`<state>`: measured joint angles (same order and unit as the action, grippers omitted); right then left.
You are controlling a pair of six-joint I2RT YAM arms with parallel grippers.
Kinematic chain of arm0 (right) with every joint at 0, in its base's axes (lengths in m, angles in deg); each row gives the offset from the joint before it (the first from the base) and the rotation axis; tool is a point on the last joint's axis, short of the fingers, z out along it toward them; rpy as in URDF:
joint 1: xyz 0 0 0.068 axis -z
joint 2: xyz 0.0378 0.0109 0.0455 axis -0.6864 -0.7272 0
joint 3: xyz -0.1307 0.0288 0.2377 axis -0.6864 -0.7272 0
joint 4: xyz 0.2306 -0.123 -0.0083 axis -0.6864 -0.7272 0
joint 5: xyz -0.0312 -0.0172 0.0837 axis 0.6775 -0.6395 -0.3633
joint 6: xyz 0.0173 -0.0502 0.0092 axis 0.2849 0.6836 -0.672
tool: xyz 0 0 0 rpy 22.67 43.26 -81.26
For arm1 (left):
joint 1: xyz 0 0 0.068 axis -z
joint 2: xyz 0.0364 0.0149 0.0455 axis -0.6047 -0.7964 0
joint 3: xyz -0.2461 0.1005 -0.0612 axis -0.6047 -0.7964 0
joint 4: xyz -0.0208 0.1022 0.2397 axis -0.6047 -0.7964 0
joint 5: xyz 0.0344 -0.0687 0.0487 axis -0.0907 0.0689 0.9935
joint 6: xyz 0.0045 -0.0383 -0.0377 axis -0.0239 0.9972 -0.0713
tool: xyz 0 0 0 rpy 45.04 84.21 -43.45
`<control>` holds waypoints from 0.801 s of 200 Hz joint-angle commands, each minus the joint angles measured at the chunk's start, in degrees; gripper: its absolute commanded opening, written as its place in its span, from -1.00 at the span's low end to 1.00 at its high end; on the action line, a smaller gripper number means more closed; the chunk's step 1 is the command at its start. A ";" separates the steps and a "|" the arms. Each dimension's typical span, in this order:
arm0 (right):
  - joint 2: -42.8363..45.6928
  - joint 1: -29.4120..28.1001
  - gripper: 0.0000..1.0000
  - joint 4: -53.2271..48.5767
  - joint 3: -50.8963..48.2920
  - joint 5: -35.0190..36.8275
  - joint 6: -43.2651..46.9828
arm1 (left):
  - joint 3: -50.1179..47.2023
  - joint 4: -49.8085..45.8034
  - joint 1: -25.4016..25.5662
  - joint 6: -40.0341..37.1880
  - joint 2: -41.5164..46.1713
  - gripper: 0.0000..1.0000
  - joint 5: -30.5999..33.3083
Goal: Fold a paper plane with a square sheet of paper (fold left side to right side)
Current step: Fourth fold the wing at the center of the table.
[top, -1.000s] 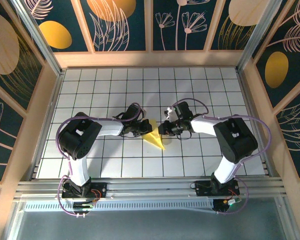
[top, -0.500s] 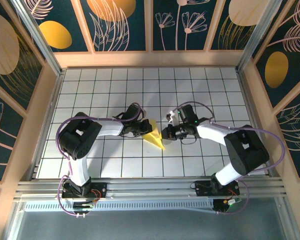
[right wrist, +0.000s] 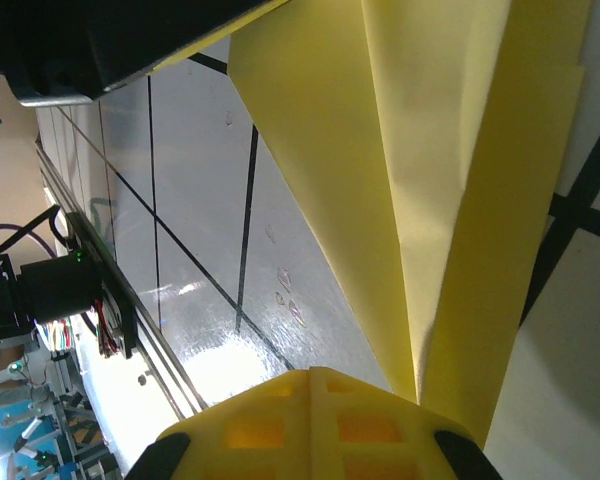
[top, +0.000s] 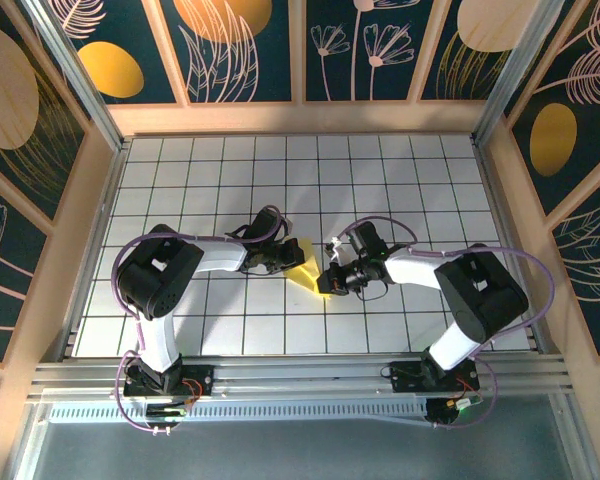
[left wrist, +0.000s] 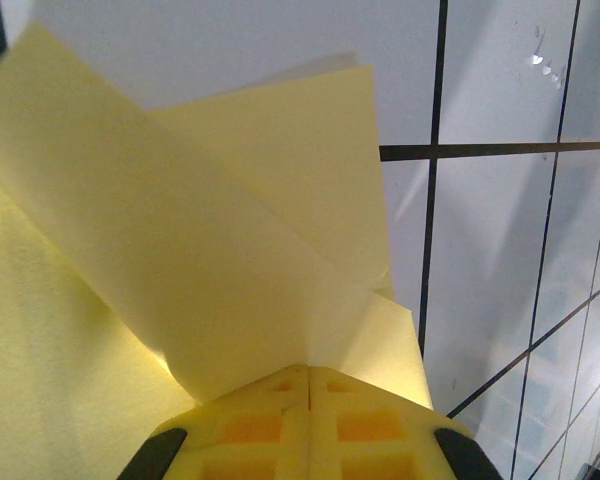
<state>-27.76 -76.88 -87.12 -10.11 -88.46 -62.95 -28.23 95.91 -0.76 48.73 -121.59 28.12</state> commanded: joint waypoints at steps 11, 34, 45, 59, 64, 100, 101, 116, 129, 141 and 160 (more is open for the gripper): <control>-1.28 -0.30 -1.00 0.94 -0.77 0.84 -0.10 | -1.21 -5.07 0.09 -0.34 -0.90 -1.00 3.34; -1.76 -0.30 -1.00 0.68 -1.19 1.72 -0.09 | -1.17 -5.20 0.06 -0.45 -0.89 -1.00 3.34; -2.02 -0.30 -1.00 0.56 -1.30 2.03 0.06 | -1.21 -5.18 0.10 -0.38 -0.81 -1.00 3.34; -2.31 -0.30 -1.00 0.26 -1.35 2.25 0.16 | -1.22 -5.20 0.06 -0.40 -0.89 -1.00 3.42; -2.46 -0.30 -1.00 0.29 -1.39 2.33 0.16 | -1.25 -5.19 0.05 -0.40 -0.81 -1.00 3.34; -2.78 -0.30 -1.00 0.34 -1.82 2.60 0.12 | -1.20 -5.20 0.07 -0.47 -0.90 -1.00 3.34; -2.77 -0.30 -1.00 0.38 -1.83 2.61 0.14 | -1.25 -5.20 0.09 -0.45 -0.94 -1.00 3.34; -2.85 -0.31 -1.00 0.03 -1.81 3.11 0.25 | -1.29 -5.20 0.03 -0.44 -0.93 -1.00 3.34; -2.72 -0.30 -1.00 -0.05 -1.93 3.46 0.34 | -1.20 -5.20 0.04 -0.45 -0.98 -1.00 3.34; -2.64 -0.30 -1.00 -0.24 -1.98 3.66 0.34 | -1.21 -5.20 0.05 -0.51 -1.06 -1.00 3.34; -2.57 -0.30 -1.00 -0.71 -1.99 4.21 0.52 | -1.13 -5.20 0.10 -0.46 -1.07 -1.00 3.34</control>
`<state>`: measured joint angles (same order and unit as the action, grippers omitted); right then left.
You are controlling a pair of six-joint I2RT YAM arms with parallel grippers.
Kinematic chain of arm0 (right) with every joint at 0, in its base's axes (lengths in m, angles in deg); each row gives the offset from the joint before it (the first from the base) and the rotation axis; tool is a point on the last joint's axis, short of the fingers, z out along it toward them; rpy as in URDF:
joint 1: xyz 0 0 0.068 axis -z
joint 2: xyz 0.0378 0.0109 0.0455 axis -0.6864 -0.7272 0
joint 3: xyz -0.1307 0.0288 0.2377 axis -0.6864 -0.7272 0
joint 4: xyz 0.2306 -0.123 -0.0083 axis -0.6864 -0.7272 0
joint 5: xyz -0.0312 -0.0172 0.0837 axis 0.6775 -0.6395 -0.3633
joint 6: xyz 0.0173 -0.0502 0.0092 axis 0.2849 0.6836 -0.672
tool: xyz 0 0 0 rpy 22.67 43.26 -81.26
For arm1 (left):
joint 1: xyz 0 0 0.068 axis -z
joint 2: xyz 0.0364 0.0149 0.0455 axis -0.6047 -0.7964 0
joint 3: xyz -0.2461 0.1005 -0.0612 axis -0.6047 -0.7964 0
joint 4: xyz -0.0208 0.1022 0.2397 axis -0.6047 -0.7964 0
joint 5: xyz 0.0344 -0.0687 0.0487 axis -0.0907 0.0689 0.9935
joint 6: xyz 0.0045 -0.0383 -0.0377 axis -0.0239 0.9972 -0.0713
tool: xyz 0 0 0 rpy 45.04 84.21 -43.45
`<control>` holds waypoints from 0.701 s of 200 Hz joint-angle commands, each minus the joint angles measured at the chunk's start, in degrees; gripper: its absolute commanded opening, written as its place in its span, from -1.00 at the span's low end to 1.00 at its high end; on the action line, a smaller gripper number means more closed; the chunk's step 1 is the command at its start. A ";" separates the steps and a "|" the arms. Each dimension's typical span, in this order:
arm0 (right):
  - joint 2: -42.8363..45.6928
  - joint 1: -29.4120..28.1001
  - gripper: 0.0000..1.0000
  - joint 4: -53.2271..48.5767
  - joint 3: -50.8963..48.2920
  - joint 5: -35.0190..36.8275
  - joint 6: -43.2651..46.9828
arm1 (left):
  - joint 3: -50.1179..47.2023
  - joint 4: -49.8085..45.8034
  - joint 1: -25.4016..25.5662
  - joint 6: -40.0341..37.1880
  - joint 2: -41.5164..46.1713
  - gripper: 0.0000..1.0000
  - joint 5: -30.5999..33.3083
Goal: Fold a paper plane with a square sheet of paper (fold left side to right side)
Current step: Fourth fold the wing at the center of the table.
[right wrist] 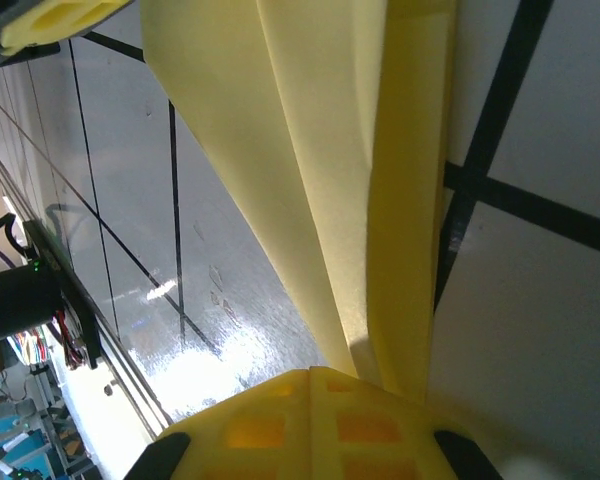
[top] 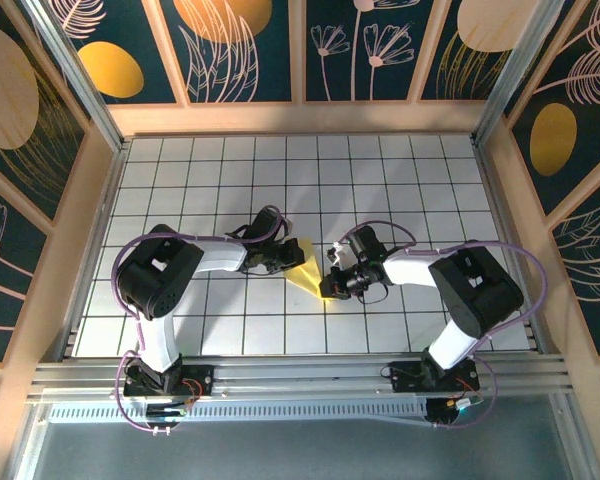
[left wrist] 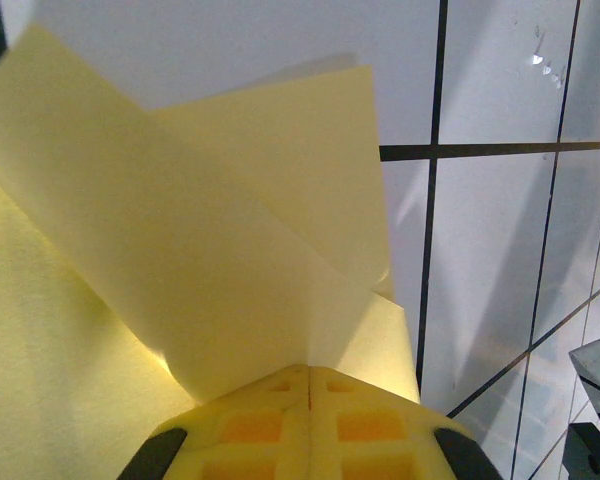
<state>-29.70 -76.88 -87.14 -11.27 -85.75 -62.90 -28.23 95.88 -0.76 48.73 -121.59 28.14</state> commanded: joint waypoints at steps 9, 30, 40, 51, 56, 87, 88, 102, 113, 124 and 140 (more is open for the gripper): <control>-0.51 -0.30 -1.00 -0.93 -0.80 1.66 0.61 | -1.12 -5.18 0.04 -0.43 -1.00 -1.00 3.32; -0.65 -0.34 -1.00 -0.93 -0.84 1.57 0.65 | -1.16 -5.18 0.05 -0.47 -1.07 -1.00 3.32; -0.69 -0.45 -1.00 -0.88 -0.93 1.32 0.74 | -1.14 -5.18 0.05 -0.51 -1.15 -1.00 3.32; -0.80 -0.39 -1.00 -1.08 -0.92 1.39 0.80 | -1.15 -5.18 0.05 -0.50 -1.11 -1.00 3.31; -0.73 -0.45 -1.00 -1.19 -0.91 1.54 0.87 | -1.17 -5.18 0.10 -0.44 -1.15 -1.00 3.32; -0.91 -0.43 -1.00 -1.52 -0.86 1.84 1.09 | -1.14 -5.26 0.03 -0.49 -1.12 -1.00 3.32; -0.95 -0.45 -1.00 -1.51 -0.81 1.83 1.09 | -1.08 -5.26 0.03 -0.46 -1.09 -1.00 3.32; -1.13 -0.46 -1.00 -1.65 -0.78 1.82 1.13 | -1.03 -5.26 0.05 -0.56 -1.15 -1.00 3.32; -1.26 -0.43 -1.00 -1.75 -0.90 2.09 1.18 | -1.04 -5.26 0.08 -0.56 -1.13 -1.00 3.32; -1.41 -0.47 -1.00 -1.70 -1.01 2.15 1.22 | -1.04 -5.26 0.05 -0.56 -1.13 -1.00 3.32; -1.57 -0.44 -1.00 -1.68 -1.02 1.99 1.19 | -1.03 -5.26 0.09 -0.53 -1.16 -1.00 3.32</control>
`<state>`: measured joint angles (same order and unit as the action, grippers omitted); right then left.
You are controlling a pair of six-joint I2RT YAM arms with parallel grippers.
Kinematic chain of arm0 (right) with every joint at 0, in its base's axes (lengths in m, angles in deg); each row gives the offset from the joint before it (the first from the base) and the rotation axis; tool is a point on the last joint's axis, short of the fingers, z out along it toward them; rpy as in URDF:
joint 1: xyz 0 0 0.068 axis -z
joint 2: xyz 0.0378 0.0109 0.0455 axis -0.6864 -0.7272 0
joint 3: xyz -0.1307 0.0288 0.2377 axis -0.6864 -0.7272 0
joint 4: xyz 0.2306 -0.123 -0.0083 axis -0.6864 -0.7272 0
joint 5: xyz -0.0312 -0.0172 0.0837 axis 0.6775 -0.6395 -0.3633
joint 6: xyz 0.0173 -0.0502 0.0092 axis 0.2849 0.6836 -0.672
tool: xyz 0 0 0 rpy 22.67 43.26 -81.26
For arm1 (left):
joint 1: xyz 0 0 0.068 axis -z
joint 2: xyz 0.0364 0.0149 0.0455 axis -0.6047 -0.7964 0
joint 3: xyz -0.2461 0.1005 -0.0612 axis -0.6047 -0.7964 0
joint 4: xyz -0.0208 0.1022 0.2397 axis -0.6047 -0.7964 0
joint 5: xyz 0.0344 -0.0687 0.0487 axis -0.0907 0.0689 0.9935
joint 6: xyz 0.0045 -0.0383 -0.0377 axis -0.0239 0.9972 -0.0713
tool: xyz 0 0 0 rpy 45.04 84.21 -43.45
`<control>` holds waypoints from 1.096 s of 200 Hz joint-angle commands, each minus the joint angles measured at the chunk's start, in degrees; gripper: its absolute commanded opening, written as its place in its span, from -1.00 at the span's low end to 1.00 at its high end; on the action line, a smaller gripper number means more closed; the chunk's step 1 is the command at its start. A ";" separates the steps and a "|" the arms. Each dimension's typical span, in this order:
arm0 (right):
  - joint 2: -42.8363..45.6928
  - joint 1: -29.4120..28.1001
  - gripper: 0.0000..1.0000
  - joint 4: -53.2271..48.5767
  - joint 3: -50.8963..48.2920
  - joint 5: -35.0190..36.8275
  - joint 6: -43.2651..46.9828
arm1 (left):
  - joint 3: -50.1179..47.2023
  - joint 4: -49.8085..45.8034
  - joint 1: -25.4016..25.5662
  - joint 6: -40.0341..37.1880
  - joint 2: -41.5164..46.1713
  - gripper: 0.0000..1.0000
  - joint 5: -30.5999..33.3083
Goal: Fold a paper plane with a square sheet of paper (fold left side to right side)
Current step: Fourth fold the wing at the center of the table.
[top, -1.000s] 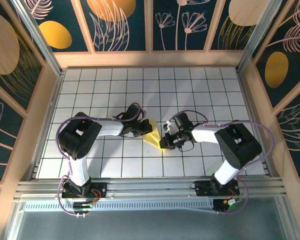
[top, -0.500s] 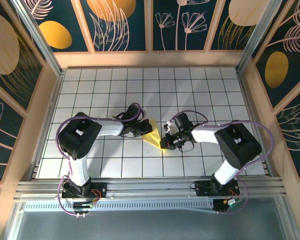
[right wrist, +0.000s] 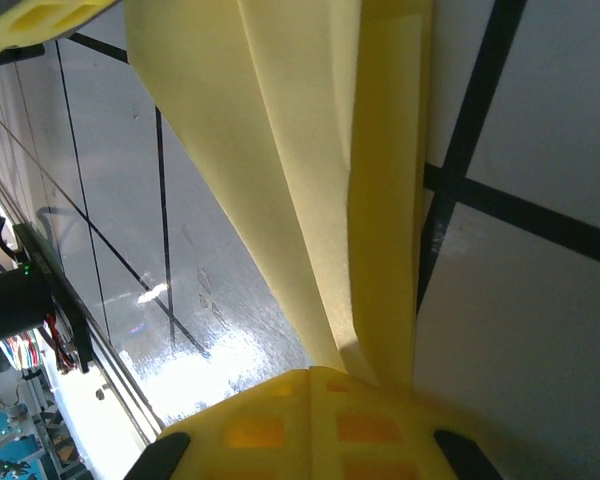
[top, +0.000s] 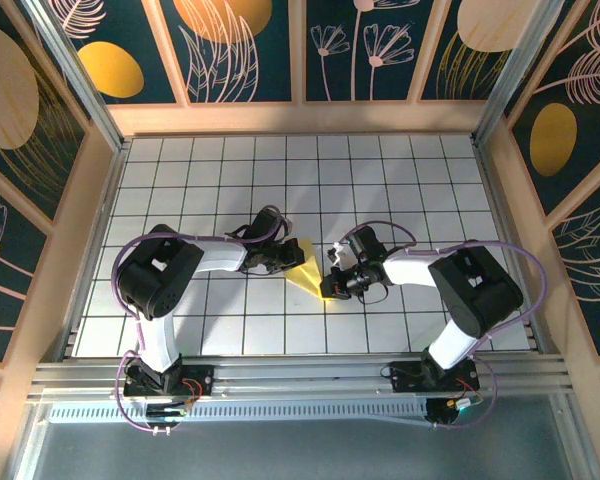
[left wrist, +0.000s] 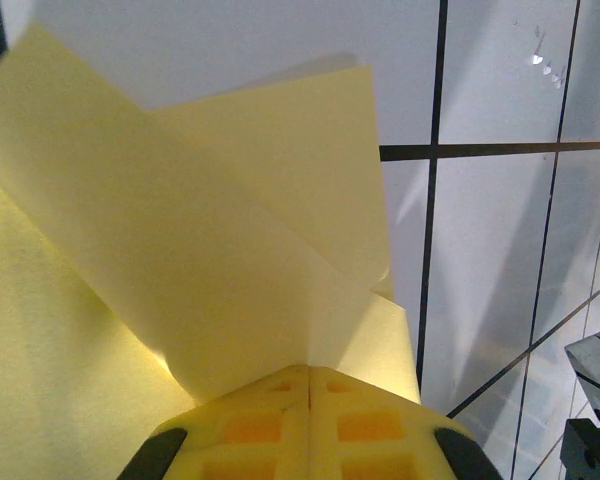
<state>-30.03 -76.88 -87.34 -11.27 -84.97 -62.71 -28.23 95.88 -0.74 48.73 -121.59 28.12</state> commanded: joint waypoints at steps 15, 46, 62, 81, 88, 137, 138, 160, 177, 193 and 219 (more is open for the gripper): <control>-1.36 -0.45 -1.00 -1.54 -1.11 1.38 1.07 | -1.02 -5.35 0.06 -0.61 -1.22 -1.00 3.34; -1.54 -0.47 -1.00 -1.83 -1.15 1.73 1.24 | -0.98 -5.35 0.09 -0.58 -1.22 -1.00 3.34; -1.57 -0.47 -1.00 -2.04 -1.27 1.90 1.32 | -0.85 -5.44 0.05 -0.61 -1.20 -1.00 3.34; -1.48 -0.47 -1.00 -2.69 -1.26 2.60 1.57 | -0.87 -5.53 0.01 -0.52 -1.22 -1.00 3.51; -1.54 -0.45 -1.00 -2.95 -1.21 2.69 1.66 | -0.82 -5.61 0.01 -0.55 -1.32 -1.00 3.58; -1.51 -0.47 -1.00 -5.00 -1.63 2.45 2.69 | -0.74 -5.88 0.06 -0.50 -1.37 -1.00 3.95; -1.48 -0.52 -1.00 -5.09 -1.68 2.45 2.72 | -0.80 -5.88 0.03 -0.46 -1.40 -1.00 4.00; -1.16 -0.50 -1.00 -6.48 -2.44 2.71 3.35 | -0.75 -6.04 0.02 -0.36 -1.50 -1.00 4.13; -0.46 -0.53 -1.00 -6.86 -3.49 2.70 3.27 | -0.71 -6.14 0.08 -0.43 -1.51 -1.00 4.22; 0.28 -0.52 -1.00 -7.08 -4.54 2.24 3.27 | -0.66 -6.22 0.01 -0.42 -1.66 -1.00 4.22; 1.85 -0.52 -1.00 -8.18 -5.72 1.44 3.53 | -0.40 -6.41 0.06 -0.57 -1.77 -1.00 4.22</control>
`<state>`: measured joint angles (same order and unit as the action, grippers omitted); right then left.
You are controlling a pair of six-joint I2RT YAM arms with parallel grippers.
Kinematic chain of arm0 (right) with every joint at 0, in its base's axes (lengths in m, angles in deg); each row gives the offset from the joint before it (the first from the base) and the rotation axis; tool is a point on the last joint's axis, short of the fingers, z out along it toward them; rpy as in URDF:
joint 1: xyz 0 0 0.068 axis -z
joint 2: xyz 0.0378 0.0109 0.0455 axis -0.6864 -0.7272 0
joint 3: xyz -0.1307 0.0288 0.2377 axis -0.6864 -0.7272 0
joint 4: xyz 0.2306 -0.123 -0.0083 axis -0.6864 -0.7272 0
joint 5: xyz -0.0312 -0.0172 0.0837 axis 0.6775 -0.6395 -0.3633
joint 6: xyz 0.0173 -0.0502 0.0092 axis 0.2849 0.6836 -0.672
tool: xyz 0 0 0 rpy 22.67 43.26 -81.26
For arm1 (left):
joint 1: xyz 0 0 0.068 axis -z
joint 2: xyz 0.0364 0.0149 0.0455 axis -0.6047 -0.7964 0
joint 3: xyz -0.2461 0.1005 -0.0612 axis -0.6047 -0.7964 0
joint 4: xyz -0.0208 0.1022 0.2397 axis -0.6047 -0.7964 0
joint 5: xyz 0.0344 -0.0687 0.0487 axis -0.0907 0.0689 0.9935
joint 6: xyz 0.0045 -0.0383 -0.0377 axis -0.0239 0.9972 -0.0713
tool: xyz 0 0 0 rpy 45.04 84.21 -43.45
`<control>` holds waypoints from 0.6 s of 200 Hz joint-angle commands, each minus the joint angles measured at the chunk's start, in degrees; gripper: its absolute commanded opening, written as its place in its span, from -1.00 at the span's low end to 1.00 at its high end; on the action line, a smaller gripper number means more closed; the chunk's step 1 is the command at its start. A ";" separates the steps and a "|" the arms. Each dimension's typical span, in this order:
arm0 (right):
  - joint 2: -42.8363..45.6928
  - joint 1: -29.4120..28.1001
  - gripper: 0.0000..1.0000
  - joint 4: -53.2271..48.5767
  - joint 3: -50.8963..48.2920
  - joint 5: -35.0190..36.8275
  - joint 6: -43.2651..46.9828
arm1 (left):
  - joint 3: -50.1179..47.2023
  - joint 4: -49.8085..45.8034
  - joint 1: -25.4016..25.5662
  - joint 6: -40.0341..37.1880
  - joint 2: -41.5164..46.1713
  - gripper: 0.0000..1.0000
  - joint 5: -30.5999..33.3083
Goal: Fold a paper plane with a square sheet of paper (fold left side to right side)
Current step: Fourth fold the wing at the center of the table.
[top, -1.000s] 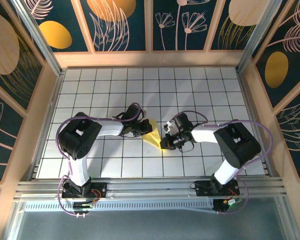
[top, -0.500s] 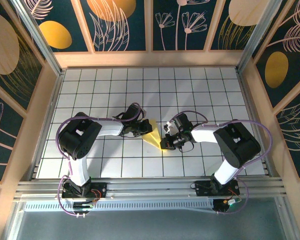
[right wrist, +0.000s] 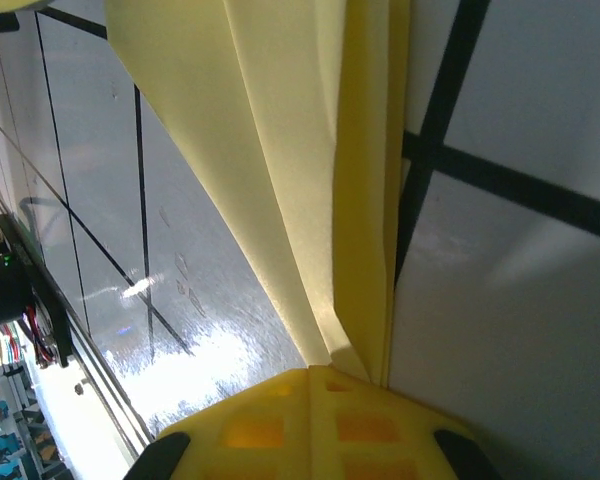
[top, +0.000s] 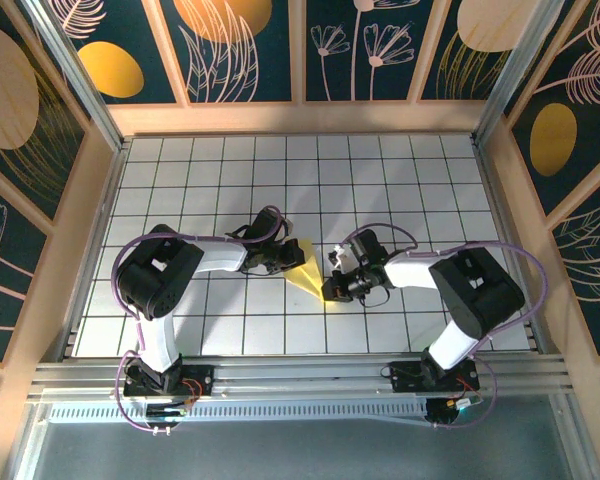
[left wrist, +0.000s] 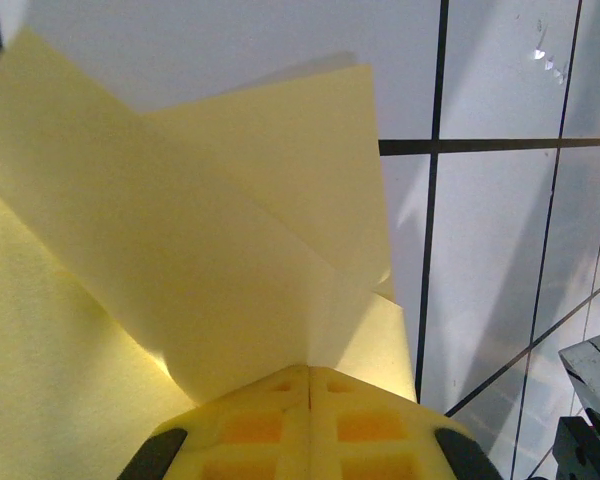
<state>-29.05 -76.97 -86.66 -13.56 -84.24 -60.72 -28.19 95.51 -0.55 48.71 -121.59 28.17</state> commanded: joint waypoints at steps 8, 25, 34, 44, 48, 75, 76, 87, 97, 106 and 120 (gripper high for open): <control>1.73 -0.44 -1.00 -9.36 -3.40 0.51 1.54 | -0.40 -6.03 -0.14 -0.51 -1.77 -1.00 4.09; 4.37 -0.34 -1.00 -11.11 -2.45 0.32 1.63 | -0.32 -5.95 -0.19 -0.65 -1.77 -1.00 4.00; 6.08 -0.25 -1.00 -12.15 -1.56 0.32 1.63 | -0.37 -5.88 -0.17 -0.72 -1.77 -1.00 3.91; 7.96 -0.14 -1.00 -13.00 -0.34 0.35 1.63 | -0.32 -5.79 -0.15 -0.74 -1.77 -1.00 3.83; 8.69 0.04 -1.00 -13.21 0.15 0.26 1.63 | -0.36 -5.77 -0.19 -0.67 -1.79 -1.00 3.82; 11.28 0.49 -1.00 -11.84 2.90 -1.19 0.78 | -0.37 -5.62 -0.19 -0.76 -1.78 -1.00 3.69; 11.32 0.49 -1.00 -11.79 2.97 -1.27 0.72 | -0.37 -5.61 -0.19 -0.80 -1.77 -1.00 3.67; 10.99 0.49 -1.00 -9.89 3.52 -1.45 0.08 | -0.49 -5.52 -0.15 -0.78 -1.66 -1.00 3.65; 10.06 0.49 -1.00 -8.22 3.81 -1.03 -0.54 | -0.54 -5.42 -0.16 -0.76 -1.64 -1.00 3.65; 8.87 0.47 -1.00 -6.81 4.12 -0.19 -0.97 | -0.55 -5.27 -0.12 -0.76 -1.62 -1.00 3.65; 6.83 0.49 -1.00 -4.23 4.48 1.39 -1.72 | -0.57 -5.24 -0.15 -0.76 -1.68 -1.00 3.56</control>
<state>-19.39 -76.75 -94.75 -10.28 -84.33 -60.83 -27.99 95.23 -0.50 48.71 -121.59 28.17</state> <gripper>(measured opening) 0.047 0.044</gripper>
